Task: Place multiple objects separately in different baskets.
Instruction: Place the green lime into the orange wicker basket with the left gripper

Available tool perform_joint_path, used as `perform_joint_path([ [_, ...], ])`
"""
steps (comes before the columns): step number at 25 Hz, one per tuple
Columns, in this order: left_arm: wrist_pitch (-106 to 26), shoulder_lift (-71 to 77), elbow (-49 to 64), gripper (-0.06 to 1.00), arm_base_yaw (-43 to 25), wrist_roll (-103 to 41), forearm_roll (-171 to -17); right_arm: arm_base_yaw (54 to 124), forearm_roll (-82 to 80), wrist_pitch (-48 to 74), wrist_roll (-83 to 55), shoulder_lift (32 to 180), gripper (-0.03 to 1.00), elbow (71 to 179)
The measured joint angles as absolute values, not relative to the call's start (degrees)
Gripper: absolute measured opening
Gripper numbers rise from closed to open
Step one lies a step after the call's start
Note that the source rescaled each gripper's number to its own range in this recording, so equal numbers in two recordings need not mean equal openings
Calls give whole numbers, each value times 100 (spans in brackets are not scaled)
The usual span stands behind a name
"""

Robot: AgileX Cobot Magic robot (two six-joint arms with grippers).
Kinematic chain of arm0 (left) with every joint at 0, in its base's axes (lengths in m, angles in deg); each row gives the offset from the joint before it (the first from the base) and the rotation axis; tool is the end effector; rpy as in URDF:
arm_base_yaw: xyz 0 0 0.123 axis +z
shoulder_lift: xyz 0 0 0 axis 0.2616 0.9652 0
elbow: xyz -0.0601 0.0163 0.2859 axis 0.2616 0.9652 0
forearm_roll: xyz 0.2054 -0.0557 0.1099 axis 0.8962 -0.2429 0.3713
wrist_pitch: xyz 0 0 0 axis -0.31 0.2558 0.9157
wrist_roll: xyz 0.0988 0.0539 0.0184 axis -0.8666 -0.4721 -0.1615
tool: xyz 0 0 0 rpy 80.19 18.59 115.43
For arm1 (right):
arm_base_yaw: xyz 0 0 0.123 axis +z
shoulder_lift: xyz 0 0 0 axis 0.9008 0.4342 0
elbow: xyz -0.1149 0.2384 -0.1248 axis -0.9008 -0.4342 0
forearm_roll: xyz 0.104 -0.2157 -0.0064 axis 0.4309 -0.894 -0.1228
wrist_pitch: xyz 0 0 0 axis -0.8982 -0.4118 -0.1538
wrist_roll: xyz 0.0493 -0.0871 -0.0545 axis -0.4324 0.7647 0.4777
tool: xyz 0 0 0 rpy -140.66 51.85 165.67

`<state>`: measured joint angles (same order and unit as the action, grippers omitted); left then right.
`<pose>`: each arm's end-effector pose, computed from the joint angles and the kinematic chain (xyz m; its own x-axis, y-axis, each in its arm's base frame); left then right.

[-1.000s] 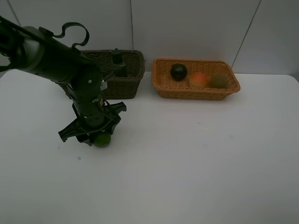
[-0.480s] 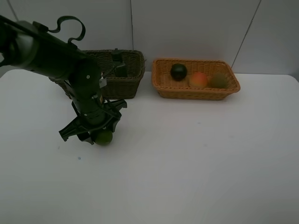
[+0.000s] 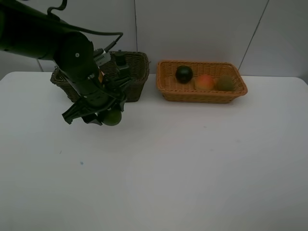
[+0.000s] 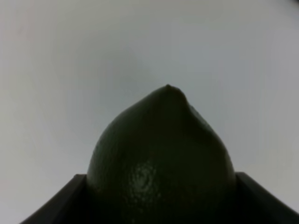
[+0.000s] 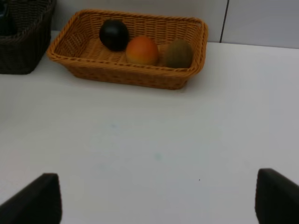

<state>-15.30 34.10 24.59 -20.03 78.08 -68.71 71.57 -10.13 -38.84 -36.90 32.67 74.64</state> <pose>0.3017 -0.1992 0.1672 -0.8046 -0.5334 -0.2610 -0.4378 0.8298 -0.3462 -0.0049 -0.0027 0.2667 -0.4296 -0.0594 -0.9011 -0.1125 0.9936 -0.0119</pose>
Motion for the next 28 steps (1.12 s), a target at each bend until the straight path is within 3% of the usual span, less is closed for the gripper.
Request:
perform_joint_path([
  [16, -1755, 4461, -74, 56, -2003, 4852, -7643, 7157, -1011, -3884, -3690, 3267, 100, 7464],
  [28, -2921, 5606, -1206, 56, -2157, 2996, -8046, 7157, -1011, -3884, -3690, 3267, 100, 7464],
])
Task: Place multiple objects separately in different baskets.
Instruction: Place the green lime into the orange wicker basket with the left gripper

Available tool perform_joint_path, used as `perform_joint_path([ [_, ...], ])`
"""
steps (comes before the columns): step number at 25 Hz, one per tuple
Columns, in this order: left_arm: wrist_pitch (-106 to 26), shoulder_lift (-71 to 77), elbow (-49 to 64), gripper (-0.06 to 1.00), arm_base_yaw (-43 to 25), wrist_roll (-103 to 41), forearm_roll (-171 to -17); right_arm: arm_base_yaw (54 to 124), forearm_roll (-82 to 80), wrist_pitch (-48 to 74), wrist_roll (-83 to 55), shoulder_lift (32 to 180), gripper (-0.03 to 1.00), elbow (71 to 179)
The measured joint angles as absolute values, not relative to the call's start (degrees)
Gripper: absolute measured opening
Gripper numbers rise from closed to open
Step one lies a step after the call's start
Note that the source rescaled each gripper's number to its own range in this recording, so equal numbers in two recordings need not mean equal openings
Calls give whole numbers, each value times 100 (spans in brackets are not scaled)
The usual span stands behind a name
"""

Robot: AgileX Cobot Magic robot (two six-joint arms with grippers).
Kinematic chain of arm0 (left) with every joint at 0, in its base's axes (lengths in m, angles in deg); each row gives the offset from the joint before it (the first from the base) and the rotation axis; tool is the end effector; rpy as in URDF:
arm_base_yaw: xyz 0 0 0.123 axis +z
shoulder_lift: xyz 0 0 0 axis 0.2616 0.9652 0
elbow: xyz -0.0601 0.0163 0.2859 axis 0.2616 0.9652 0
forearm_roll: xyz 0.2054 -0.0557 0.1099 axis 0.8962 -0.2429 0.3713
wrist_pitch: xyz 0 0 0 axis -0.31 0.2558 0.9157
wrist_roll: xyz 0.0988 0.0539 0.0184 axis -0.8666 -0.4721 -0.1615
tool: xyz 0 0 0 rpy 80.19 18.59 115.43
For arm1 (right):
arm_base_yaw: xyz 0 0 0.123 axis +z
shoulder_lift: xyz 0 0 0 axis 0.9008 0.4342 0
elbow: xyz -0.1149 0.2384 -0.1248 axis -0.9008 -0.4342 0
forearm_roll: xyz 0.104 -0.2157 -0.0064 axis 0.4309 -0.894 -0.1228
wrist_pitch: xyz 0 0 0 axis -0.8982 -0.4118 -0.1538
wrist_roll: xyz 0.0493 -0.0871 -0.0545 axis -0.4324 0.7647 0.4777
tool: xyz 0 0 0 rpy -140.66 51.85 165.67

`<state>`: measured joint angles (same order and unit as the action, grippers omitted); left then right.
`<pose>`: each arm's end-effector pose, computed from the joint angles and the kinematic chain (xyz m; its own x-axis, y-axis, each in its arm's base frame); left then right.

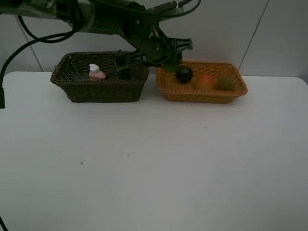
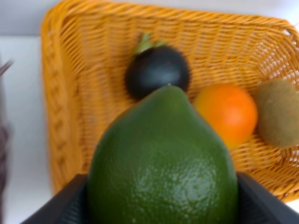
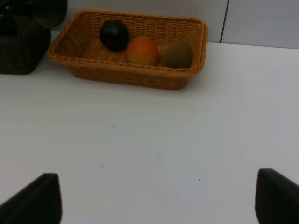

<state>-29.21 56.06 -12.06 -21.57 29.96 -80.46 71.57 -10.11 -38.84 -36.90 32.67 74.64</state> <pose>0.4193 -0.3129 0.1972 -0.6987 -0.0434 -0.7141 0.3162 0.8767 -0.3625 -0.0049 -0.0026 0.2667 -0.4296 -0.0593 -0.9011 -0.1127 0.9936 -0.0116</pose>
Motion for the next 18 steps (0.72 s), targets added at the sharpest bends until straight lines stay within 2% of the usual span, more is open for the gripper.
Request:
perform_joint_path([
  [18, -4022, 6511, -1505, 56, -2193, 2337, -8046, 7157, -1011, -3884, -3690, 3267, 100, 7464],
])
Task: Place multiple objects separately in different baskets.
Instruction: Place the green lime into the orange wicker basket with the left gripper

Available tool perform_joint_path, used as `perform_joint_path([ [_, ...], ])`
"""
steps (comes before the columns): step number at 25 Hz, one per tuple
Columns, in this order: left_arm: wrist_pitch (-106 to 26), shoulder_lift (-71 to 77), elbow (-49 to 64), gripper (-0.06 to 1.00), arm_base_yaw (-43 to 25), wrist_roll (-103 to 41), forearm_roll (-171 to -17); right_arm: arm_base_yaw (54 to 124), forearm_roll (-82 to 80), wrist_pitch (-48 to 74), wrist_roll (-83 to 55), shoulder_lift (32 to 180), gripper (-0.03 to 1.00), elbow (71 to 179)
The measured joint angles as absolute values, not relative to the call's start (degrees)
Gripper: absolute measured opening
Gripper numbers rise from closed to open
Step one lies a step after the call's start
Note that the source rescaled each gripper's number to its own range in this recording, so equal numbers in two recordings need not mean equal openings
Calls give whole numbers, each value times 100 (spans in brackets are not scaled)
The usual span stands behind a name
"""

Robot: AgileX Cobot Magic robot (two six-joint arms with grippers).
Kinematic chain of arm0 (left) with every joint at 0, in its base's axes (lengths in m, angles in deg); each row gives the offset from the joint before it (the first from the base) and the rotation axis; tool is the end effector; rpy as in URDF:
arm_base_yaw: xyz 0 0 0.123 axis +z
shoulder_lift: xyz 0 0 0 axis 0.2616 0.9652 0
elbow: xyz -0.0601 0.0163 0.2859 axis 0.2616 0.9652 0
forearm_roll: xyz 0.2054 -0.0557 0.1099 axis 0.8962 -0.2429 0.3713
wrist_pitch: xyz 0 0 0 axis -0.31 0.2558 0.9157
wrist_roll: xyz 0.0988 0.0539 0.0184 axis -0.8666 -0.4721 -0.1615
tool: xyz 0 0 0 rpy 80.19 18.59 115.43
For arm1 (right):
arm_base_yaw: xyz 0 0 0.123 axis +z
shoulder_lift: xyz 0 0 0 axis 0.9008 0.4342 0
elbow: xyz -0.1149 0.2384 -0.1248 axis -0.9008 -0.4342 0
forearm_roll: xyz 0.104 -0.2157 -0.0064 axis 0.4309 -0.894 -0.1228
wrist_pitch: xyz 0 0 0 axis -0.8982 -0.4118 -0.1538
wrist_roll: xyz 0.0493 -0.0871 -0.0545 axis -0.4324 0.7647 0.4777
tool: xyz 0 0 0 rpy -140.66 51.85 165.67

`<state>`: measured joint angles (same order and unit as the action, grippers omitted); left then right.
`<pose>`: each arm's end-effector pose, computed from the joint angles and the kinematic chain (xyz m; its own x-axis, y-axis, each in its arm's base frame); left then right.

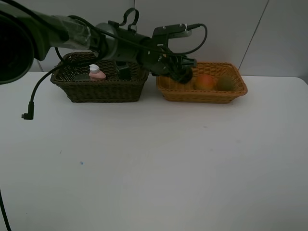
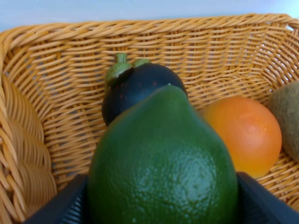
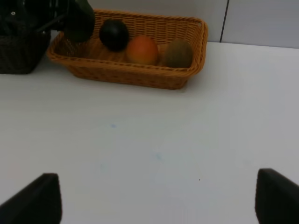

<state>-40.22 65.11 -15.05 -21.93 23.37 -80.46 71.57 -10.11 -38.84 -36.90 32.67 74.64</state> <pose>0.4394 -0.3323 0.1470 -0.6040 0.0213 -0.7967 0.4195 0.8584 -0.2951 -0.0049 -0.0026 0.2667 -0.4296 -0.0593 -0.9011 -0.1127 0.9936 -0.0116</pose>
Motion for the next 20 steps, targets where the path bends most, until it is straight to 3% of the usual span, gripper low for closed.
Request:
perform_joint_path([
  [16, -4149, 6518, -1508, 56, -2193, 1864, -8046, 7157, -1011, -3884, -3690, 3267, 100, 7464],
  [17, -4149, 6518, -1508, 59, -2193, 1794, -8011, 7157, -1011, -3884, -3690, 3267, 100, 7464],
  [20, -4169, 6518, -1508, 89, -2193, 1645, -7934, 7157, -1011, -3884, -3690, 3267, 100, 7464],
])
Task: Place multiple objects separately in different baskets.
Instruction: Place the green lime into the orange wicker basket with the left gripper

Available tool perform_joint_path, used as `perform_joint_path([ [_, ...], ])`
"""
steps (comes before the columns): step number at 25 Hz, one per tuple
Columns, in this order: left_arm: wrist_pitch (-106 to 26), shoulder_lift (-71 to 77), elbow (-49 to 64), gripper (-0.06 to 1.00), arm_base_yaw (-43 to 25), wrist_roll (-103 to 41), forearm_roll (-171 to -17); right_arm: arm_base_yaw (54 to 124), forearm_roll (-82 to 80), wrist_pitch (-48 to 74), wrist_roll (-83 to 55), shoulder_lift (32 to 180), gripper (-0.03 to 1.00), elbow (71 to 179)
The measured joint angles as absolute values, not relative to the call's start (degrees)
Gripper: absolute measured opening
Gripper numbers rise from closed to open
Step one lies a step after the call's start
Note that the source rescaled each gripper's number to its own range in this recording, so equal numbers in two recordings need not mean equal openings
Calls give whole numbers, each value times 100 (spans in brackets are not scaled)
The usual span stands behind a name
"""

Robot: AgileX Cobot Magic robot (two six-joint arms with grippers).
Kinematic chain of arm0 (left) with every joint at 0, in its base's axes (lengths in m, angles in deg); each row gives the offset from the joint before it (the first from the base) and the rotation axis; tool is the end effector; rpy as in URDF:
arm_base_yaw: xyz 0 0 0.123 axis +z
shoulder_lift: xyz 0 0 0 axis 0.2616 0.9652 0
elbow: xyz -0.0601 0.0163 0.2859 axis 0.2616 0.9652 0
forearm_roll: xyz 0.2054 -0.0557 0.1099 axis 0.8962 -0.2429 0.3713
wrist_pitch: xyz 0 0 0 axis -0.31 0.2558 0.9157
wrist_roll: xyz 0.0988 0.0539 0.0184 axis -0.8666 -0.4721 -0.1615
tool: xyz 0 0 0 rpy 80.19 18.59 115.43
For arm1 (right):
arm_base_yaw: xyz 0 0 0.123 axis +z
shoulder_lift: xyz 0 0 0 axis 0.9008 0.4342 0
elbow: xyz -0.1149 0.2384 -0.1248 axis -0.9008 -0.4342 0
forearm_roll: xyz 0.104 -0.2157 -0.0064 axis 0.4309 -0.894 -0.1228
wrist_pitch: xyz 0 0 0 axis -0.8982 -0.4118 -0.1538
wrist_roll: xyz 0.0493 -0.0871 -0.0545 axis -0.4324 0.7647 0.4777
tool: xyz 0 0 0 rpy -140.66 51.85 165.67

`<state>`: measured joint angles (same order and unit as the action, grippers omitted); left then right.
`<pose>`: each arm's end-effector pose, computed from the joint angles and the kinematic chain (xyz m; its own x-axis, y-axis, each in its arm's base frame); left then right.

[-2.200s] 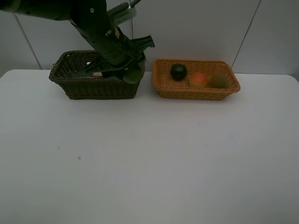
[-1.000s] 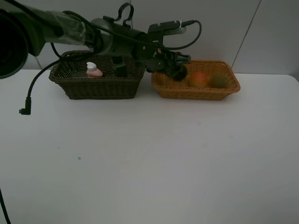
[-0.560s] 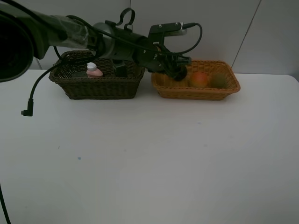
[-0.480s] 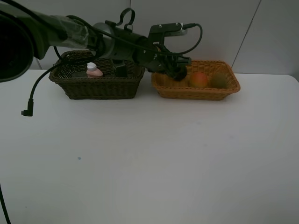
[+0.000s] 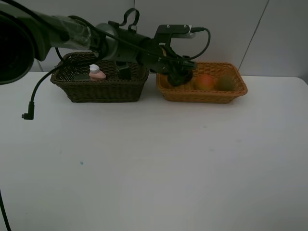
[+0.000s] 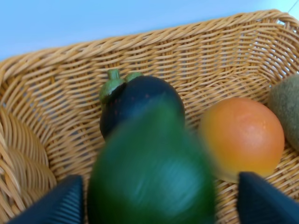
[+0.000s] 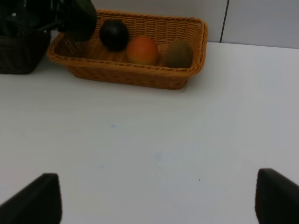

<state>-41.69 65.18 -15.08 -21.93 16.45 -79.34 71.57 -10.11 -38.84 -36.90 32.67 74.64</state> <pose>0.4407 -0.3332 0.1490 -0.5227 0.1285 -0.8428 0.5030 0.8447 -0.1832 -0.0049 -0.0026 0.2667 -0.4296 -0.0593 -0.9011 -0.1127 0.9936 -0.0116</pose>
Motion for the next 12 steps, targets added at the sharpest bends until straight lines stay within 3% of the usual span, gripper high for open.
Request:
perform_joint_path([
  [3, -4236, 6518, -1508, 98, -2193, 1652, -7929, 7157, -1011, -3884, -3690, 3267, 100, 7464],
  [12, -4255, 6518, -1513, 100, -2193, 1652, -7923, 7157, -1011, -3884, -3690, 3267, 100, 7464],
])
